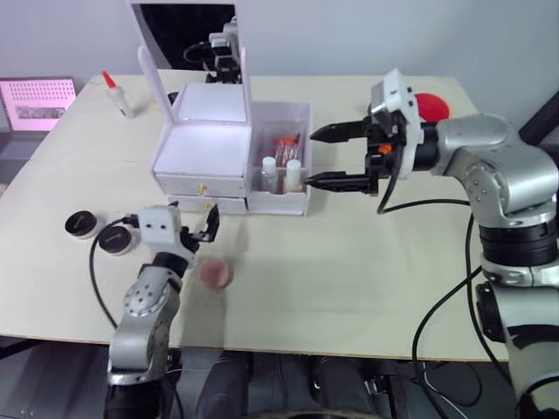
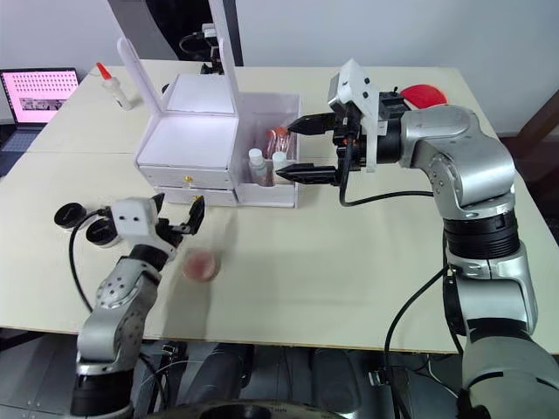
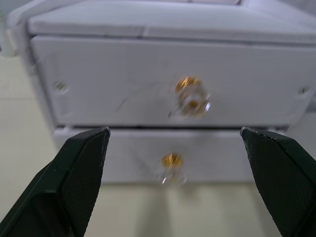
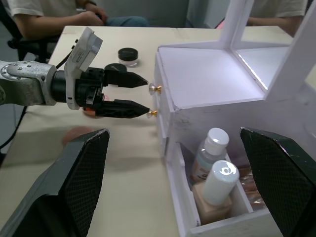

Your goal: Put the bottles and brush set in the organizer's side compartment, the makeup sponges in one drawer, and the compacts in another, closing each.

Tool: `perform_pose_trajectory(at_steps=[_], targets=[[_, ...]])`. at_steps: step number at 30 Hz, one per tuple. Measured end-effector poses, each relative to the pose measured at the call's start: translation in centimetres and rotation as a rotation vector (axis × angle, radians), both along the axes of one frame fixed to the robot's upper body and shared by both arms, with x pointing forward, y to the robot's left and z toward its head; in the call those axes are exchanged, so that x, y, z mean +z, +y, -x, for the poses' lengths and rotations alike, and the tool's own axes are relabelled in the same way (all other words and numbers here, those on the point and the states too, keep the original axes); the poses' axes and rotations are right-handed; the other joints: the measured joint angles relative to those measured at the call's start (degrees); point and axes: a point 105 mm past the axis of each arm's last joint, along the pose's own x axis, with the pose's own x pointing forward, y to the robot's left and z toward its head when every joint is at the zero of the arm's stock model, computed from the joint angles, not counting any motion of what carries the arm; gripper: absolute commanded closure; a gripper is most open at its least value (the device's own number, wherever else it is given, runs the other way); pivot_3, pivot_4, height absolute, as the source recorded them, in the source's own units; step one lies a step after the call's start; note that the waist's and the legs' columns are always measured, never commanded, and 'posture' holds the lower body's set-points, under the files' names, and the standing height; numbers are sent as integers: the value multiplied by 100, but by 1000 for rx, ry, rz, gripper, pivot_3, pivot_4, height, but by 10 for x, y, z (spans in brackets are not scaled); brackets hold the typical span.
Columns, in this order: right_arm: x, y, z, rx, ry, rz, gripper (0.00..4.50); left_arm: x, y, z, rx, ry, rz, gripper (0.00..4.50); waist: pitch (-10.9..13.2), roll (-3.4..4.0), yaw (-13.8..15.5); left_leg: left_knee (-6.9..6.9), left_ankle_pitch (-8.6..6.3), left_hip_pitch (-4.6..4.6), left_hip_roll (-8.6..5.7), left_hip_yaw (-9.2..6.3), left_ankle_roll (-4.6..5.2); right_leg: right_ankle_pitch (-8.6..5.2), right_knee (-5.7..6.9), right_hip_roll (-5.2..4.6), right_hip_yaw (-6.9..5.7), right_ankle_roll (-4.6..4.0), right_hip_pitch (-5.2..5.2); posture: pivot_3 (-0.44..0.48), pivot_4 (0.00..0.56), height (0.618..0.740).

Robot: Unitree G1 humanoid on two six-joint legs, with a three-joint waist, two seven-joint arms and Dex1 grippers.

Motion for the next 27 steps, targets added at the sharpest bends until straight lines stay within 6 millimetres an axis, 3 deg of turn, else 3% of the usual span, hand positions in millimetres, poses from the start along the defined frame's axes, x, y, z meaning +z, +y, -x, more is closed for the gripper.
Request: perform_pose_trajectory(at_steps=[3,9,20,23,27], targets=[[-1,0,0,-10,-9,-1,0,1,-5,-2,-2,-9,10,900,0,0,-3,-2,0,0,0,3,0,-1,-1,0,3,5,0,0,150,740],[-1,0,-2,-26,-14,-5,0,-3,-6,-3,6,-2,10,4056,0,0,2,-1,0,0,0,3,0,-2,-1,0,3,3,-1,0,150,740],[-7,4,-2,-18,-14,21,0,-3,-5,-2,31,-12,14,4056,1,-2,5,-2,0,-2,0,3,0,-2,-3,0,3,3,-1,0,150,740],[-7,4,-2,-17,-21,21,0,-3,-5,-2,33,-14,24,3203,1,-2,4,-2,0,-2,0,3,0,-4,-4,0,3,0,-2,0,150,740],[-7,4,-2,-18,-22,20,0,-7,-5,2,33,-7,36,1162,1,-2,2,-5,0,-2,0,3,0,-5,-6,0,3,-2,-2,0,150,740]])
